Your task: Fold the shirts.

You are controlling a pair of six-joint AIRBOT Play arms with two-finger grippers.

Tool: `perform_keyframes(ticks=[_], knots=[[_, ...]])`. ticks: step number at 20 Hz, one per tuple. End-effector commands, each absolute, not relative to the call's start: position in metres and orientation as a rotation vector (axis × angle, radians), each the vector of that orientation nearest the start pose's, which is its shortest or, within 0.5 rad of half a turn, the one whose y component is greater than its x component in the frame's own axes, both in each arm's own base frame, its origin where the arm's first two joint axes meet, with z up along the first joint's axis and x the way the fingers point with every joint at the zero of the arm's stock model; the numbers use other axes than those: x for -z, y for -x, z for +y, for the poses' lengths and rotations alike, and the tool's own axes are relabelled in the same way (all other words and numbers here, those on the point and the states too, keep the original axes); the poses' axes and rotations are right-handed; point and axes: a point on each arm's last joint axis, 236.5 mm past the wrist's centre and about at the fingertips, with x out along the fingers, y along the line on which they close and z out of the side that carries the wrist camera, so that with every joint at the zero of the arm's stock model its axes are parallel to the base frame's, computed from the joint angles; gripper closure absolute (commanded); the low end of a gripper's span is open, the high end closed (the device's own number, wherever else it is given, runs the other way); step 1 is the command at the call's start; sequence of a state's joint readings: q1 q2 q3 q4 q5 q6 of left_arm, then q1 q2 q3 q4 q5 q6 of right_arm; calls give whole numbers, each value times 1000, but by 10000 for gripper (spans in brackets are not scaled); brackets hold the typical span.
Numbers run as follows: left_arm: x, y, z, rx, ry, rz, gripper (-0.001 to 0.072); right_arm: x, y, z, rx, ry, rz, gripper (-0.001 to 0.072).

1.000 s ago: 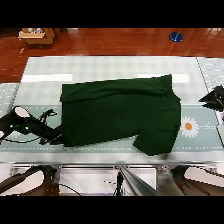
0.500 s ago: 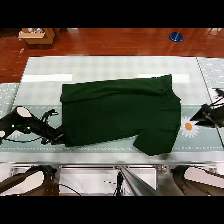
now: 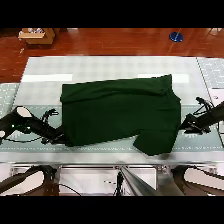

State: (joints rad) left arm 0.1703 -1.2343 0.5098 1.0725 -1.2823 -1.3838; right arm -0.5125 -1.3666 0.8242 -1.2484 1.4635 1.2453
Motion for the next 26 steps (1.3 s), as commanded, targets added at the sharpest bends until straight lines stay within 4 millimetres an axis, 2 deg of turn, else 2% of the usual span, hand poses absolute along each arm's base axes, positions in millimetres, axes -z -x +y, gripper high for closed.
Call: perform_keyframes(ticks=[1, 4, 5, 7, 9, 10, 12, 14, 17, 19, 21, 23, 26], knots=[[117, -166, -80, 236, 592, 1858, 679, 98, -211, -21, -151, -659, 1785, 290], [117, -167, -80, 235, 592, 1858, 680, 109, -207, -6, -153, -727, 1773, 297], [118, -167, -80, 235, 592, 1857, 680, 112, -204, -4, -144, -740, 1777, 323], [119, -170, -79, 229, 590, 1845, 679, 119, -203, -4, -111, -751, 1770, 467], [121, -174, -78, 243, 566, 1819, 680, 122, -209, -8, -91, -745, 1742, 662], [121, -174, -78, 247, 565, 1820, 680, 121, -207, -7, -101, -744, 1748, 688], [113, -174, -80, 292, 547, 1820, 680, 112, -201, 1, -190, -721, 1766, 688], [95, -186, -80, 354, 501, 1774, 681, 96, -208, 4, -252, -685, 1704, 688], [47, -236, -75, 437, 382, 1563, 681, 52, -250, 12, -367, -608, 1446, 689], [8, -273, -69, 426, 323, 1409, 681, 14, -294, 6, -329, -614, 1243, 689], [-22, -299, -65, 421, 293, 1304, 681, -29, -340, -6, -262, -656, 1054, 690], [-35, -321, -61, 398, 285, 1218, 681, -62, -371, -10, -248, -617, 955, 690], [-38, -353, -54, 341, 301, 1106, 682, -83, -411, -3, -240, -521, 883, 690]])
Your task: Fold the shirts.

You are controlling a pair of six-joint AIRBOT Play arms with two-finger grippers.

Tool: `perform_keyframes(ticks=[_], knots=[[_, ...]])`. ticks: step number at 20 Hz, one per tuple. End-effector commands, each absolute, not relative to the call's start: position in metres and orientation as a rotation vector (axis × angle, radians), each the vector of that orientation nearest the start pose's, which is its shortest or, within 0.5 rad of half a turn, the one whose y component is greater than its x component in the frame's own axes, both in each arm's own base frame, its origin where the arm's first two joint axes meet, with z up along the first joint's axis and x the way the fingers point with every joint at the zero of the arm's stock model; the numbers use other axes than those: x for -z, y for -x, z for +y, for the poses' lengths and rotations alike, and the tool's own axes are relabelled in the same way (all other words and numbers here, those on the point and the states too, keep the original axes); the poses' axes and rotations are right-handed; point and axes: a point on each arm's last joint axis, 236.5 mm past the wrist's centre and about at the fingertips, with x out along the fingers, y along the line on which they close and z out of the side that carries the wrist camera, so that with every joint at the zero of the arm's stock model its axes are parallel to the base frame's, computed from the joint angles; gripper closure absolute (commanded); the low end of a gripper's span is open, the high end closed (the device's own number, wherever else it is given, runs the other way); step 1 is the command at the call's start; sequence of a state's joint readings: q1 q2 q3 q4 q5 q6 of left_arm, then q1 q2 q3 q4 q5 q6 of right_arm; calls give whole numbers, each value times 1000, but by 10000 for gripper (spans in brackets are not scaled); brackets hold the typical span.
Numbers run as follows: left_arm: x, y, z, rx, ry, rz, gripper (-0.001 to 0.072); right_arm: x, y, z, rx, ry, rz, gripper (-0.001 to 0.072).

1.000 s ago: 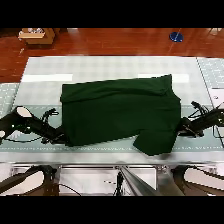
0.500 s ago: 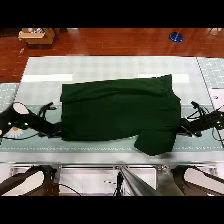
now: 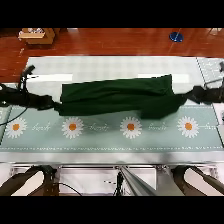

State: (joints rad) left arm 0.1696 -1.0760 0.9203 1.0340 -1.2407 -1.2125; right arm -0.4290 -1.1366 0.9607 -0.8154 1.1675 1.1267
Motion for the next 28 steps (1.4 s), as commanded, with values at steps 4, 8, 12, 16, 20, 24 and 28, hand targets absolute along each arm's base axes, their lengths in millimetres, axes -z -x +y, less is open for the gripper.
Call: perform_keyframes(ticks=[4, 8, 12, 16, 20, 24, 28], knots=[[-12, -387, -41, 270, 338, 1071, 682, -74, -474, -2, -187, -546, 822, 690], [20, -412, -36, 245, 377, 1109, 682, -22, -503, 2, -171, -567, 890, 690], [31, -450, -30, 249, 374, 1114, 682, 21, -520, 2, -133, -567, 918, 690], [58, -469, -27, 246, 386, 1154, 680, 40, -534, -4, -85, -560, 892, 690], [88, -463, -27, 245, 406, 1225, 569, 52, -529, -1, -91, -573, 930, 575], [69, -451, -2, 252, 362, 1275, 91, 19, -518, -38, -98, -481, 948, 305], [42, -422, 18, 287, 392, 1377, 107, 16, -468, -115, 34, -368, 1131, 182]])
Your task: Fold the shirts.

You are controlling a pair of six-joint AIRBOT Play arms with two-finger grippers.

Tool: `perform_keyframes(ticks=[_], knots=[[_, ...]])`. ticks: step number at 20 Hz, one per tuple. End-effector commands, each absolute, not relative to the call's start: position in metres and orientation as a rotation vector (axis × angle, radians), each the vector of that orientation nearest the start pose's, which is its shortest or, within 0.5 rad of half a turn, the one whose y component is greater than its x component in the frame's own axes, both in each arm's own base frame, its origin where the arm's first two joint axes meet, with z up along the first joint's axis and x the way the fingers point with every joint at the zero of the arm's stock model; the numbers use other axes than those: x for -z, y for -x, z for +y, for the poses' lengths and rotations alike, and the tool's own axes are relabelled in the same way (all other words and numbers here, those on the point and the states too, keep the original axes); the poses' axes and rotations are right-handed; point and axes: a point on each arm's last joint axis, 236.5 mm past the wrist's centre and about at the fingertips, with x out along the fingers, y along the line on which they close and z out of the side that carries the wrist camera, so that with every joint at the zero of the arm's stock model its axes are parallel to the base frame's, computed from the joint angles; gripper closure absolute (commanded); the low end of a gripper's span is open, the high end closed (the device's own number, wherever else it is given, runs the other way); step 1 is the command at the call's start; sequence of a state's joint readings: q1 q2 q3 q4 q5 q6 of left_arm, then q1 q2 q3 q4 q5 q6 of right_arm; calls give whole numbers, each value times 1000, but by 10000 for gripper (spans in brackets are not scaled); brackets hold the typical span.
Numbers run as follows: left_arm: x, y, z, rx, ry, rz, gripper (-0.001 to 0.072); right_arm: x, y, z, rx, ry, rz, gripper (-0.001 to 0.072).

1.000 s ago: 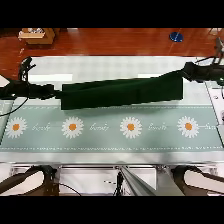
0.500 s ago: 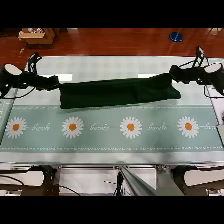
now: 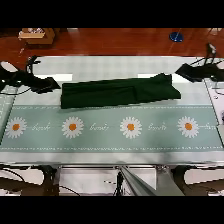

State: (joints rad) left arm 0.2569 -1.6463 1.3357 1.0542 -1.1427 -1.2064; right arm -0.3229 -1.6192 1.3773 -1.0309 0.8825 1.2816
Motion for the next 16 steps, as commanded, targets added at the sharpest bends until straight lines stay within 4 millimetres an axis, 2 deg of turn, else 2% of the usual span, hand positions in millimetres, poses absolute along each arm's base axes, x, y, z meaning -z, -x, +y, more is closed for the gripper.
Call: perform_keyframes(ticks=[1, 3, 6, 9, 14, 15, 16], knots=[[39, -417, 19, 292, 396, 1387, 107, 22, -455, -122, 38, -398, 1178, 174], [37, -415, 16, 289, 412, 1395, 107, 37, -437, -120, 9, -517, 1256, 136], [37, -417, 7, 307, 398, 1396, 107, 61, -428, -97, -74, -688, 1341, 136], [37, -419, -1, 318, 384, 1393, 107, 79, -436, -64, -158, -759, 1374, 137], [37, -420, -4, 322, 378, 1390, 108, 108, -460, -7, -226, -751, 1384, 138], [37, -420, -4, 322, 378, 1390, 108, 110, -468, 5, -240, -759, 1365, 179], [37, -420, -4, 322, 378, 1389, 108, 108, -475, 16, -270, -749, 1336, 335]])
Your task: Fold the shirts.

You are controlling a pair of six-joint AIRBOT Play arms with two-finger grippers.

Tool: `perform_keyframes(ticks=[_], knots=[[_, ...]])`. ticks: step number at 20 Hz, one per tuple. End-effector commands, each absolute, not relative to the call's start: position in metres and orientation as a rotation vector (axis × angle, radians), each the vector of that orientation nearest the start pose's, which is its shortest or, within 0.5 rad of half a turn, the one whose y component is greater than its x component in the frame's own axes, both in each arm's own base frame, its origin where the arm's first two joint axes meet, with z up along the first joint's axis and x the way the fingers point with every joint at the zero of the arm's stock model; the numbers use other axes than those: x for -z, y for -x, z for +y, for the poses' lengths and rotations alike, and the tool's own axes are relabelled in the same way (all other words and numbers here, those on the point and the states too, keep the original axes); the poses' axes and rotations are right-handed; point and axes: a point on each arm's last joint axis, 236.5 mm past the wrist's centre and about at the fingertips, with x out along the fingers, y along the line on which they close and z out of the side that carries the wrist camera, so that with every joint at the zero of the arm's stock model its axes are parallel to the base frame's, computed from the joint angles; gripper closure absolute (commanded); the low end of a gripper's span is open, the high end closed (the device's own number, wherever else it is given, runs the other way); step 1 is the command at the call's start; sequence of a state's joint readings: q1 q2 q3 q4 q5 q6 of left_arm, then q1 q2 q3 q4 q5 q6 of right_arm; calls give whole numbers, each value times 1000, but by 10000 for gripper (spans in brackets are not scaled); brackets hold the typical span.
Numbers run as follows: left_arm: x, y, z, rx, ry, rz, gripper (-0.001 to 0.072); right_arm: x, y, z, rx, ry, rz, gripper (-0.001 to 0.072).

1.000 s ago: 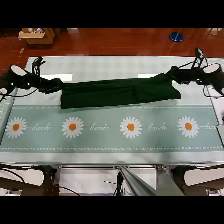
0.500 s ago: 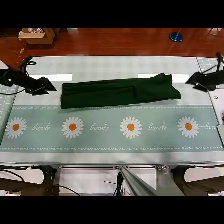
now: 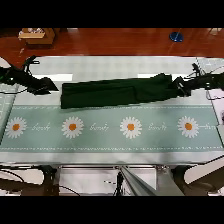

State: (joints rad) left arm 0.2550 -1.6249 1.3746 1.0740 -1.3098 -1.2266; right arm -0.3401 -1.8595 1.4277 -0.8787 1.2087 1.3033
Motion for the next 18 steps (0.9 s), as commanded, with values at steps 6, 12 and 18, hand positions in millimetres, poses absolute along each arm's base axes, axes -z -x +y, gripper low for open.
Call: perform_keyframes(ticks=[6, 12, 18], knots=[[31, -420, -11, 331, 405, 1387, 474, 54, -479, 23, -353, -661, 1241, 689], [-6, -426, -97, 535, 514, 1320, 659, -20, -431, 11, -368, -433, 1273, 688], [-28, -403, -231, 785, 496, 1307, 680, -80, -388, 11, -372, -312, 1259, 689]])
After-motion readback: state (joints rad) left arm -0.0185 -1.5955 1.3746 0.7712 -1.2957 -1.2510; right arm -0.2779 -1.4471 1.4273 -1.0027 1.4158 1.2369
